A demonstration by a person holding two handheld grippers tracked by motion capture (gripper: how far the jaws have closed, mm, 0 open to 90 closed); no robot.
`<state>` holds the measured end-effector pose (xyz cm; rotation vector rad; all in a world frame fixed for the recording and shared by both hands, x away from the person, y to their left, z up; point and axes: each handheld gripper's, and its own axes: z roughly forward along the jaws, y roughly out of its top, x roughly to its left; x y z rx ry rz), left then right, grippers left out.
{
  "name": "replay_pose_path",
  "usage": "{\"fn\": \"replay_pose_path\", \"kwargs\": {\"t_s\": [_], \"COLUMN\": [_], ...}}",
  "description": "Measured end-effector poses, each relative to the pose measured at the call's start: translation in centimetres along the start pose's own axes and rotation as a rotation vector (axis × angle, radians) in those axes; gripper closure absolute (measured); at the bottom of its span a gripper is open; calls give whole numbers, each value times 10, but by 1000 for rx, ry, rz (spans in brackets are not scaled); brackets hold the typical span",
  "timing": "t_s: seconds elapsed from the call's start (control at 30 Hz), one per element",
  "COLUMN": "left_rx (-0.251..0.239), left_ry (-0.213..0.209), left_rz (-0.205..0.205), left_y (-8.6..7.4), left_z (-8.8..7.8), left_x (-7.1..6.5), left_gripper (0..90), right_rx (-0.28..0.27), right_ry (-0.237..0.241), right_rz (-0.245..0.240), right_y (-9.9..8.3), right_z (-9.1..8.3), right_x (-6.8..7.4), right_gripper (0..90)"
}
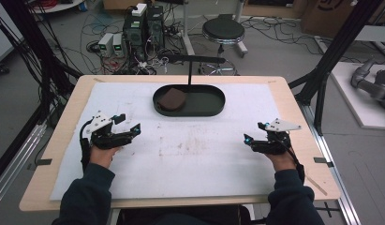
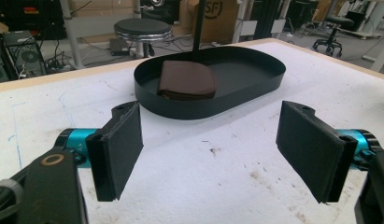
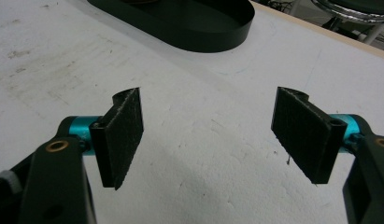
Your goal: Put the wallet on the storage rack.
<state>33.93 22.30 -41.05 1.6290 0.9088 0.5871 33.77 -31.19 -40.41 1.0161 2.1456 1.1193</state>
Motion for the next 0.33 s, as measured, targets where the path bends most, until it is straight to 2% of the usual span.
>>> {"fn": "replay_pose_path", "kwargs": {"t_s": [0.33], "left_rx": [18], "left_ry": [2], "left_rz": [-5], "left_y": [-6], "left_z": [2], "left_x": [0], "left_gripper": [230], "right_rx": [4], "right_ry": [-4], "right_rz": [-1], "right_y": [-1], "right_z": [2], "right_x": [-2], "right_gripper": [255]}}
